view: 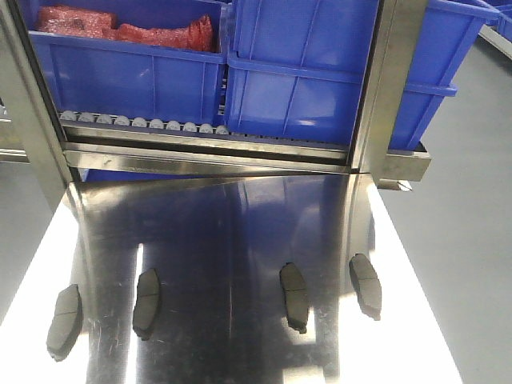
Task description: Move and align brake pads A on conveyor
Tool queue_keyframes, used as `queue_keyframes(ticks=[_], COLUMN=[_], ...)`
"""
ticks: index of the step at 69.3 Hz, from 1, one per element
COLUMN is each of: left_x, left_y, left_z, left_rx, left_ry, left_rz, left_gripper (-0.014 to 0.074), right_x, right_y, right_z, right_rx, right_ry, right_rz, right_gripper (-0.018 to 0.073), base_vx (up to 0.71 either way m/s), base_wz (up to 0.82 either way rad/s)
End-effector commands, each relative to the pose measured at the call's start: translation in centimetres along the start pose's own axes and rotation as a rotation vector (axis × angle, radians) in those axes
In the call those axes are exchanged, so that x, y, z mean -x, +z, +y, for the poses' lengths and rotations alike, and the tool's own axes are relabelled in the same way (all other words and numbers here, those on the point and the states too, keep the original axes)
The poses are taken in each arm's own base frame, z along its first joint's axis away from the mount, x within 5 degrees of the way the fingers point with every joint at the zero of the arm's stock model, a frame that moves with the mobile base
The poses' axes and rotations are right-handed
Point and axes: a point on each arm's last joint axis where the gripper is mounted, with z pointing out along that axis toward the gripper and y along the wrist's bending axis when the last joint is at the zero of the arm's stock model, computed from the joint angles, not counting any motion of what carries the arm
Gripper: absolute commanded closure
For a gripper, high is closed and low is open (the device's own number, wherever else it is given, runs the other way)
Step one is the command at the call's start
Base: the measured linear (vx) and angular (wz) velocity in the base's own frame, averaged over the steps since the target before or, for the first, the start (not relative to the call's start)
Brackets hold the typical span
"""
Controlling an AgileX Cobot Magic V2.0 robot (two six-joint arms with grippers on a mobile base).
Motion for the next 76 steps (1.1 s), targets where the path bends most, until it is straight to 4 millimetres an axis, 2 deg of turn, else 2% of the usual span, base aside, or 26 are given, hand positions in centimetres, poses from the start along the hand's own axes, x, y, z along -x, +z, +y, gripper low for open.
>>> queue_keyframes(ticks=[1,52,65,76], left_x=[0.2,0.3,1.0,2.5], left_y=[0.0,0.0,-0.1,-0.5], left_z=[0.0,0.0,0.1,0.2], left_rx=[0.004,0.005,0.01,0.021], left_ry=[-0.012,-0.008,-0.01,-0.011], left_rz=[-0.072,-0.089,-0.166,-0.333], left_gripper=[0.0603,0.0603,0.0603,0.0603], right_x=[0.4,0.4,0.4,0.4], right_y=[0.0,0.0,0.0,0.0], right_z=[0.0,0.0,0.0,0.0], right_rx=[-0.006,-0.006,-0.006,-0.006], right_ry=[-0.003,-0.003,-0.003,-0.003], right_rz=[-0.077,-0.077,-0.077,-0.077], right_gripper=[0.0571,0.0571,0.0571,0.0571], base_vx=[0.0,0.0,0.0,0.0], base_wz=[0.0,0.0,0.0,0.0])
